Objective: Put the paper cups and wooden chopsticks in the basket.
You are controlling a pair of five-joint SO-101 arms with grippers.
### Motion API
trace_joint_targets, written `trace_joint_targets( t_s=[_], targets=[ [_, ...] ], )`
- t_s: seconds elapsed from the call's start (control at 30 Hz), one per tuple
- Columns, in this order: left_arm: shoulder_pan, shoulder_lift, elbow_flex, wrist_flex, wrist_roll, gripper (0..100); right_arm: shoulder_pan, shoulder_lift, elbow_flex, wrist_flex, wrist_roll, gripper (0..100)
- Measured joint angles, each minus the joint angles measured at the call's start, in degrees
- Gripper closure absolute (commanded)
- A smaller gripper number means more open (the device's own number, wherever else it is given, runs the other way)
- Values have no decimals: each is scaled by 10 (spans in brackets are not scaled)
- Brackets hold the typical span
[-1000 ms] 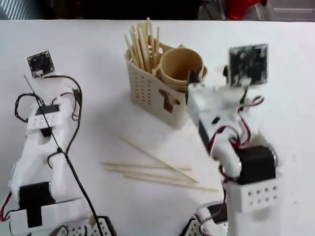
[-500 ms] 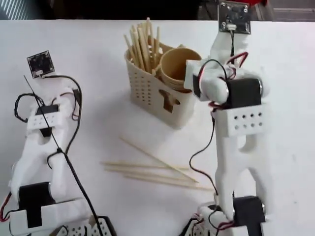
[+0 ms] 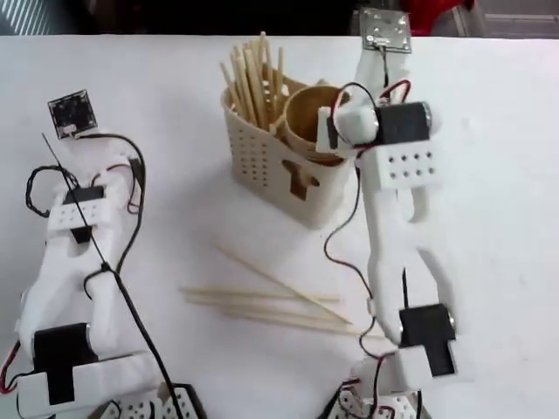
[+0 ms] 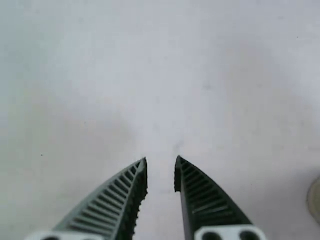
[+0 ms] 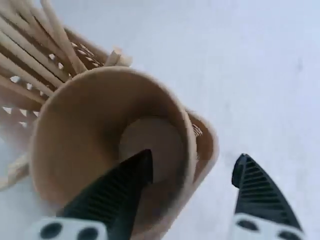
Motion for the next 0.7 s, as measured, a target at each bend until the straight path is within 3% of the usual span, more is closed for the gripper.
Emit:
trace_joint_targets(
  t_s=[0.13, 0.33, 0.37, 0.7],
  targets=[
    [0, 0, 0, 0, 0, 891, 1, 47, -2, -1, 0, 744],
    [0, 0, 0, 0, 0, 891, 6, 84, -10, 7, 2, 984],
    [0, 0, 0, 0, 0, 891, 8, 89, -11, 8, 9, 985],
    [0, 0, 0, 0, 0, 891, 20, 112, -39, 60, 257, 982]
  ],
)
